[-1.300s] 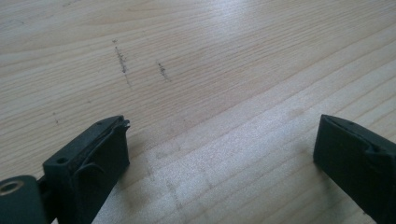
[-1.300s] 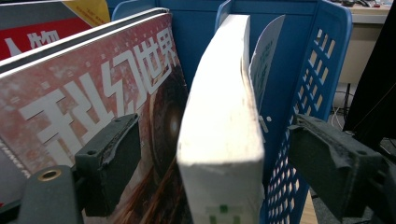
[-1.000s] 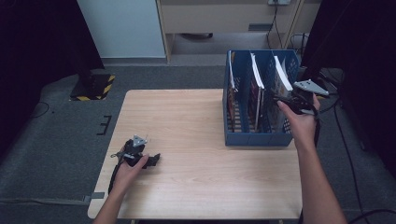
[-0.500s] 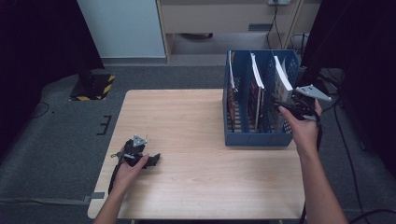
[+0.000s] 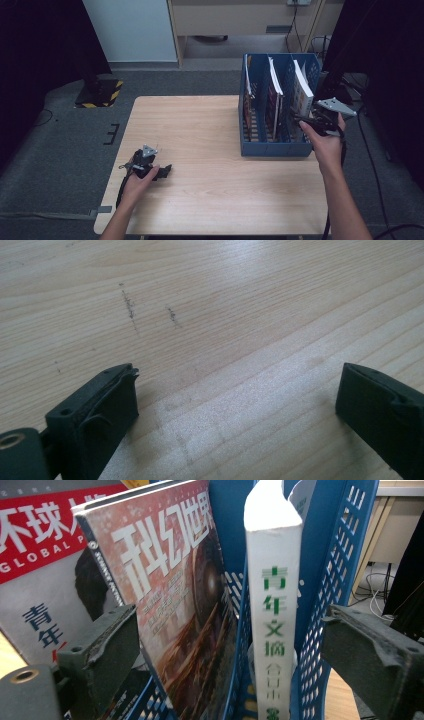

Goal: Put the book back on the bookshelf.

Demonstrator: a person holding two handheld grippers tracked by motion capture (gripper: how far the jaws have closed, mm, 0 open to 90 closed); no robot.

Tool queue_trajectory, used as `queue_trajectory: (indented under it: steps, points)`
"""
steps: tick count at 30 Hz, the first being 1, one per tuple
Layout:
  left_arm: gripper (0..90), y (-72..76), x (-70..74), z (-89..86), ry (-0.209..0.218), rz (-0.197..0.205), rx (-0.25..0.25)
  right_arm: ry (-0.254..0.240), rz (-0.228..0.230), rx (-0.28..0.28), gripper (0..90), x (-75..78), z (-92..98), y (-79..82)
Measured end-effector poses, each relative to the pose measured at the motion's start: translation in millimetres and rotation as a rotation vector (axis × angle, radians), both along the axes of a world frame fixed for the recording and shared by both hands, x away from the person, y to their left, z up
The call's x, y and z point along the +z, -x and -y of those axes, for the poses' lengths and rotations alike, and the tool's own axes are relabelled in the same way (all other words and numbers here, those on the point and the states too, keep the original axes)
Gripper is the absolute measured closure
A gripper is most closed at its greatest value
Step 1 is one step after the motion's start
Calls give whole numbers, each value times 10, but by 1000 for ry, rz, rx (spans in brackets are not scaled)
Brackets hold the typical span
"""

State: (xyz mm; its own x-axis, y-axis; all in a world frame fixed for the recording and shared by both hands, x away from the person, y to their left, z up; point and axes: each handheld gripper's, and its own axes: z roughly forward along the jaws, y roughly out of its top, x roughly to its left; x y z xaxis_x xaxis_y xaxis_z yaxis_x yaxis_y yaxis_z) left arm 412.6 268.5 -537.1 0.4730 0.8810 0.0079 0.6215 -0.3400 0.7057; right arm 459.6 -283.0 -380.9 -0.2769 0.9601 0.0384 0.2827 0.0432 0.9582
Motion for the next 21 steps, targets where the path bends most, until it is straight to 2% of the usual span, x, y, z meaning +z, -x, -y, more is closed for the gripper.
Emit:
queue_trajectory:
  steps: [7,12,21]
  points:
    - [23,0,0,0,0,0,0,-7,-2,12,78,-25,-16,71]
    - [23,2,0,1,0,0,1,-10,-2,40,64,-31,-90,150]
    - [20,0,0,3,0,-1,1,-1,-20,86,43,-186,-256,299]
